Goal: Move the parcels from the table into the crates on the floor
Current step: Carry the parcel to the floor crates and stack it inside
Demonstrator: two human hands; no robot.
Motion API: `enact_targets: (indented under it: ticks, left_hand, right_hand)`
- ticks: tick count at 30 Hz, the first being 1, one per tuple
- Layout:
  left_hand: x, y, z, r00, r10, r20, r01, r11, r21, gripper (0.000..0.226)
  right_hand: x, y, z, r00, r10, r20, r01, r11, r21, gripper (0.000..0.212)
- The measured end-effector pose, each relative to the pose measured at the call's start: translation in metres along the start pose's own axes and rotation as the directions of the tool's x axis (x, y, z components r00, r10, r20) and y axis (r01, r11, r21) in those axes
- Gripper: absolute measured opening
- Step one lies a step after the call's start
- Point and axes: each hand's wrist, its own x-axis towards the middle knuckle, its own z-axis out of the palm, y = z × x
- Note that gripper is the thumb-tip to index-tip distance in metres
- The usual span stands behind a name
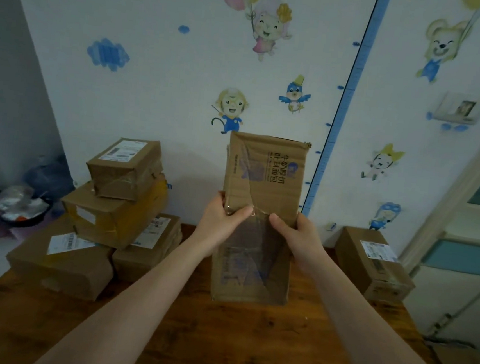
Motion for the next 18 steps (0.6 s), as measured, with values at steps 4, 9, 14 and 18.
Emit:
enact_targets:
  ticks: [4,9,14,18]
  left_hand:
    - [0.001,0.004,-0.002,0.998,0.063,0.008,-0.063,0.998,0.001,0.034]
    - [0.005,0.008,-0.006,0.994,0.111,-0.009,-0.111,0.994,0.011,0.046]
    - [0.013,0.02,-0.014,0.98,0.199,-0.006,-0.199,0.977,0.071,0.043]
    - [0.011,0.017,-0.015,0.98,0.201,-0.007,-0.201,0.98,-0.005,0.035]
  right_hand:
    - [0.001,-0.016,0.002,0.996,-0.084,-0.003,0.084,0.996,-0.014,0.037]
    - [0.002,-0.029,0.002,0.985,-0.172,-0.015,0.172,0.985,-0.023,0.032]
    - [0.007,-0.039,0.002,0.978,-0.21,-0.01,0.21,0.977,-0.035,0.034]
    - [0.012,-0.049,0.007,0.958,-0.284,-0.025,0.28,0.954,-0.107,0.036]
